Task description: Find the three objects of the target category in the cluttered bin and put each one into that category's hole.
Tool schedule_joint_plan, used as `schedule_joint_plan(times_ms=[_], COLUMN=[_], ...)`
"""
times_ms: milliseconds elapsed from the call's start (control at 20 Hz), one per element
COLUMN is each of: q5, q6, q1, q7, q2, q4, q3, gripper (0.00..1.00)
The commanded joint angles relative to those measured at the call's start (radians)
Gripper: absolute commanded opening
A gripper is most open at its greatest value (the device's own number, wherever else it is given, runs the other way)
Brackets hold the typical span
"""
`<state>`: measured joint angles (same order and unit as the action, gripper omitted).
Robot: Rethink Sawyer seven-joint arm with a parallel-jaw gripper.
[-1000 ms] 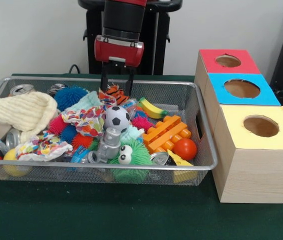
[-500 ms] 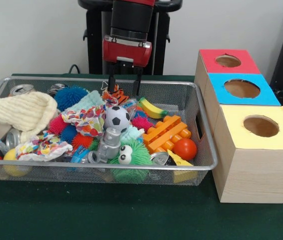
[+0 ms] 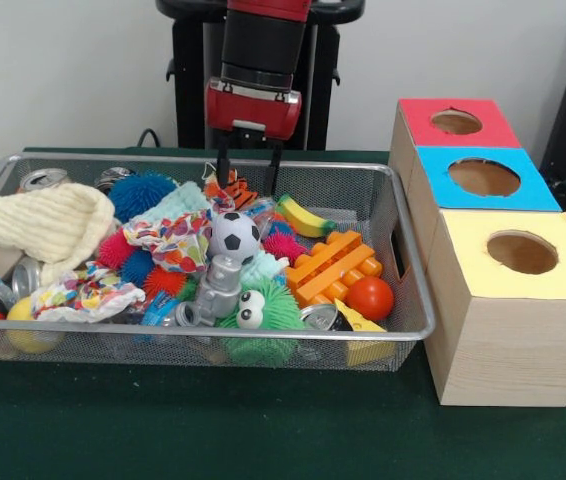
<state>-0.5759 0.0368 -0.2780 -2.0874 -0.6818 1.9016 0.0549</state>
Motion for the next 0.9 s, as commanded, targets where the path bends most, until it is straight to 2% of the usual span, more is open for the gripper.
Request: schedule_joint_plan(times_ms=[50, 400, 900], q5=[0.026, 0.032, 0.044], q6=[0.002, 0.014, 0.015], q1=[-0.002, -0.011, 0.017], q7=[-0.112, -0.106, -0.117], q2=[0.041, 0.043, 0.048], q4=[0.018, 0.004, 0.001], q3=[-0.004, -0.007, 0.012], gripper=[1.00, 1.00, 1.00])
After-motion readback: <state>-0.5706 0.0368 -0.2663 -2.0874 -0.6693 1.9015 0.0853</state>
